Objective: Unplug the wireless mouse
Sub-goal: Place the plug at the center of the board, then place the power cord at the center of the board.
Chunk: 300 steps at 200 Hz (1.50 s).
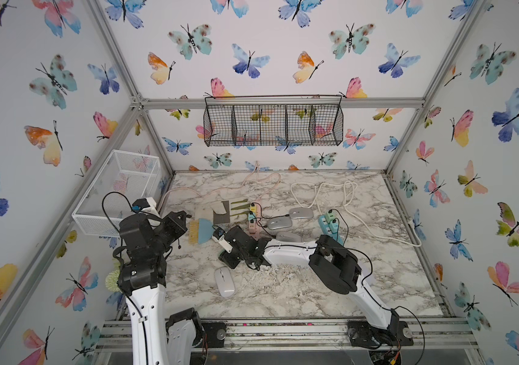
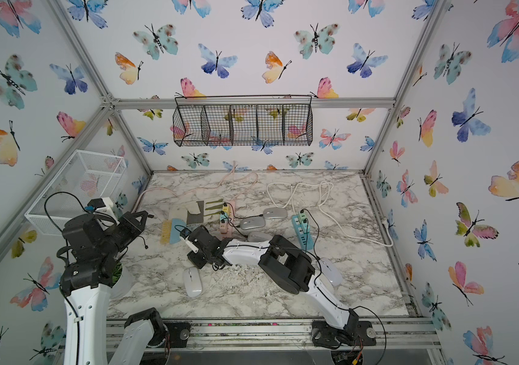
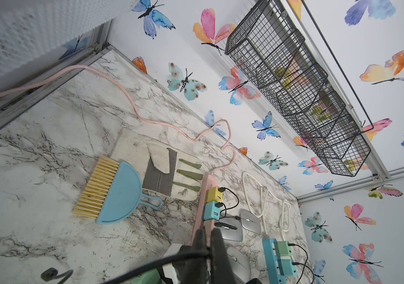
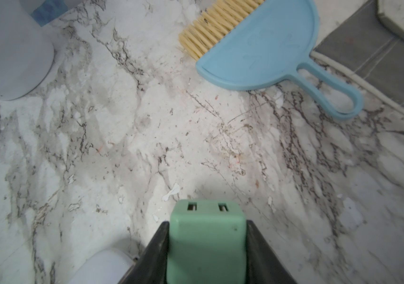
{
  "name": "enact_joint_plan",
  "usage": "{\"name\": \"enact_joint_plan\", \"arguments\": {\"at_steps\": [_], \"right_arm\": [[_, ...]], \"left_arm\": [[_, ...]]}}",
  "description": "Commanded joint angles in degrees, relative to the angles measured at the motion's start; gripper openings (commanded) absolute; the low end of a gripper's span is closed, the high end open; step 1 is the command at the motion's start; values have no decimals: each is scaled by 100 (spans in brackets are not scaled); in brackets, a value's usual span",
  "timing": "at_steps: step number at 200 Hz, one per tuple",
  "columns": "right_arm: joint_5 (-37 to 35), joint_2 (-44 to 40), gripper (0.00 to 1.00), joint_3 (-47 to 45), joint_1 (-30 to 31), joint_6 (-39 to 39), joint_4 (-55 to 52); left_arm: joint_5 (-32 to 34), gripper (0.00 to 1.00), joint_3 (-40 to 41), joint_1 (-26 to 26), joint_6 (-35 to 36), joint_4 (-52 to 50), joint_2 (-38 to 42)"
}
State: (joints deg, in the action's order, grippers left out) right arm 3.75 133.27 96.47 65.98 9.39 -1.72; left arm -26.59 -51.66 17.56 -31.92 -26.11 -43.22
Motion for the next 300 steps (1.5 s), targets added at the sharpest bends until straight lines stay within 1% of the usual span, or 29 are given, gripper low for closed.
{"name": "enact_joint_plan", "arguments": {"at_steps": [1,61,73,76,86,101,133,143,155,159,170,188,208,220,224,227,240,249,264,271,278,287,300], "right_arm": [[135,201,28,192,4,-24,-235],[177,107,63,111,12,137,-112],[204,-87,63,-112,9,199,106],[201,-154,63,-190,7,210,169],[206,-452,63,-490,7,251,437],[172,-1091,63,-1217,6,283,1073],[-227,-2665,60,-2999,-23,48,2456],[-396,-3114,59,-3413,-60,-7,2672],[-689,-3597,50,-3812,-100,-69,2748],[-764,-3747,49,-3922,-121,-116,2736],[-882,-4125,49,-4152,-228,-221,2595],[-851,-4790,52,-4606,-537,-309,2523],[-377,-5536,56,-5135,-1133,-341,2542],[118,-6029,57,-5491,-1674,-274,2633],[438,-6223,57,-5617,-1945,-240,2664],[582,-6291,57,-5662,-2020,-226,2678],[1454,-6704,58,-5859,-2711,-222,2655],[1879,-6942,59,-5920,-3025,-304,2600],[2376,-7207,59,-5963,-3375,-435,2562],[2727,-7303,59,-5964,-3511,-481,2569],[3120,-7367,64,-5951,-3656,-504,2610],[3622,-7379,72,-5915,-3787,-531,2654],[4247,-7292,75,-5797,-3861,-576,2655]], "left_arm": [[23,0,-63,22,81,-1,58],[-57,0,-28,21,83,60,51],[-57,0,-4,25,81,84,44],[-239,0,-2,28,76,94,42],[-325,0,-2,23,81,127,33],[-564,0,0,23,81,241,9],[-1644,0,79,-43,-14,946,-144],[-1709,0,30,-231,9,1045,-227],[-1576,0,-108,-586,162,1050,-320],[-1511,0,-137,-756,218,1052,-343],[-1334,0,-260,-1196,331,1051,-470],[-1086,0,-439,-2011,478,1070,-739],[-962,0,-656,-2935,725,1181,-1072],[-1110,0,-830,-3390,890,1268,-1329],[-1182,0,-905,-3539,946,1274,-1412],[-1227,0,-958,-3615,998,1275,-1477],[-1455,0,-1219,-4020,1249,1258,-1774],[-1577,0,-1421,-4268,1449,1164,-1976],[-1678,0,-1807,-4696,1884,874,-2316],[-1689,0,-1964,-4884,2081,742,-2457],[-1715,0,-2148,-5071,2275,600,-2583],[-1780,0,-2341,-5241,2496,409,-2755],[-1945,0,-2613,-5416,2731,209,-2961]]}}
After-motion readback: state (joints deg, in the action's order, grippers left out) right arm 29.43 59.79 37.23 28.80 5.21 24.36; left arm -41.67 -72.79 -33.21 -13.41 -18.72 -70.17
